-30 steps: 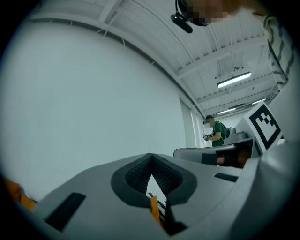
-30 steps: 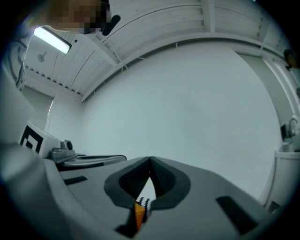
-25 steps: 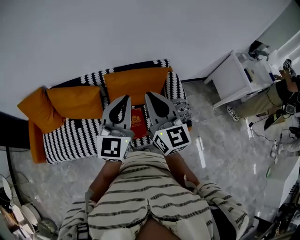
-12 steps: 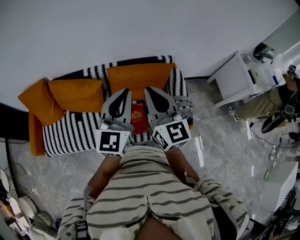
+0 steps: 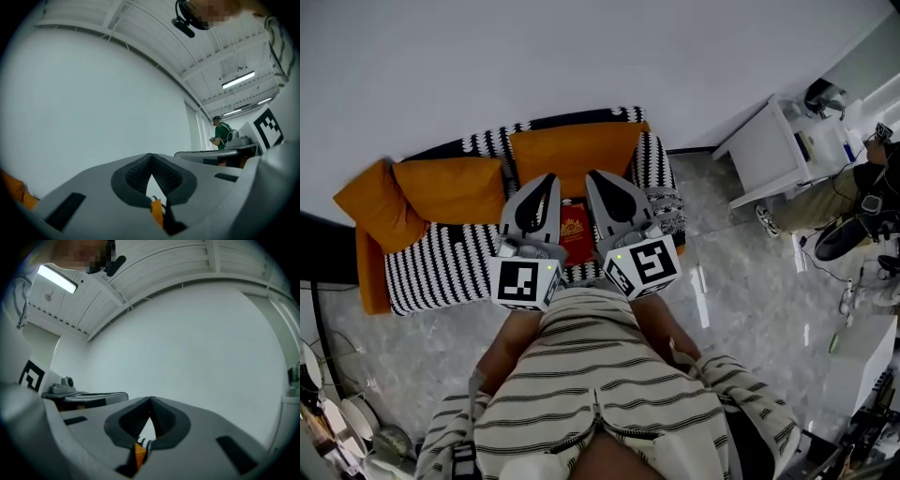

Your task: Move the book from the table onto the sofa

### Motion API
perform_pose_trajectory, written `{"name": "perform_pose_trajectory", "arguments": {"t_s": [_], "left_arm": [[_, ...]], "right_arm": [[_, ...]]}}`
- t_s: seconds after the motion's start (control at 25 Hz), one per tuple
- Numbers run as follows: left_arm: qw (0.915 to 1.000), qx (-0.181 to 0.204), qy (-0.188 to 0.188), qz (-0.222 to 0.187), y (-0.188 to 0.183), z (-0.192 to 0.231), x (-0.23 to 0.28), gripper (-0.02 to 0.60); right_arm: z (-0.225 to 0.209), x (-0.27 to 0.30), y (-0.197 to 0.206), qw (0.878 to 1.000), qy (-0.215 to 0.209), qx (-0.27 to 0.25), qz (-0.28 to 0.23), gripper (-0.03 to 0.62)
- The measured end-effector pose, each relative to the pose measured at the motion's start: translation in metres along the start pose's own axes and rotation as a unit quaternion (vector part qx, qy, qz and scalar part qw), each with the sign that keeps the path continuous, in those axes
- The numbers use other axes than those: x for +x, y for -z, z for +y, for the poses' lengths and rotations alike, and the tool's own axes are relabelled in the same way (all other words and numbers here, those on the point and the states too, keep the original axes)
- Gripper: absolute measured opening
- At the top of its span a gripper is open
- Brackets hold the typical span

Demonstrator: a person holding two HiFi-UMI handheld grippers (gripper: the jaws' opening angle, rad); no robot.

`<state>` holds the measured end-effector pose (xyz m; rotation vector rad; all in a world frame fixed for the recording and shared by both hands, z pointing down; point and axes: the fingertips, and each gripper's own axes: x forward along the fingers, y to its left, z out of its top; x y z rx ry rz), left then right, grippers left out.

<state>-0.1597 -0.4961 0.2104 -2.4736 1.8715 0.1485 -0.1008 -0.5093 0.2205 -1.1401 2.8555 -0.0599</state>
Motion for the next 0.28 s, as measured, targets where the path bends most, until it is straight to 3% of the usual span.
{"name": "perform_pose_trajectory", "arguments": {"t_s": [0.28], "left_arm": [[1.0, -0.001, -0.002, 0.001, -0.0014, -0.0008, 0.0005, 0.006]], "right_arm": [[-0.0015, -0.0014, -0.0028, 1.0, 0.001, -0.002, 0.0, 0.014]]}}
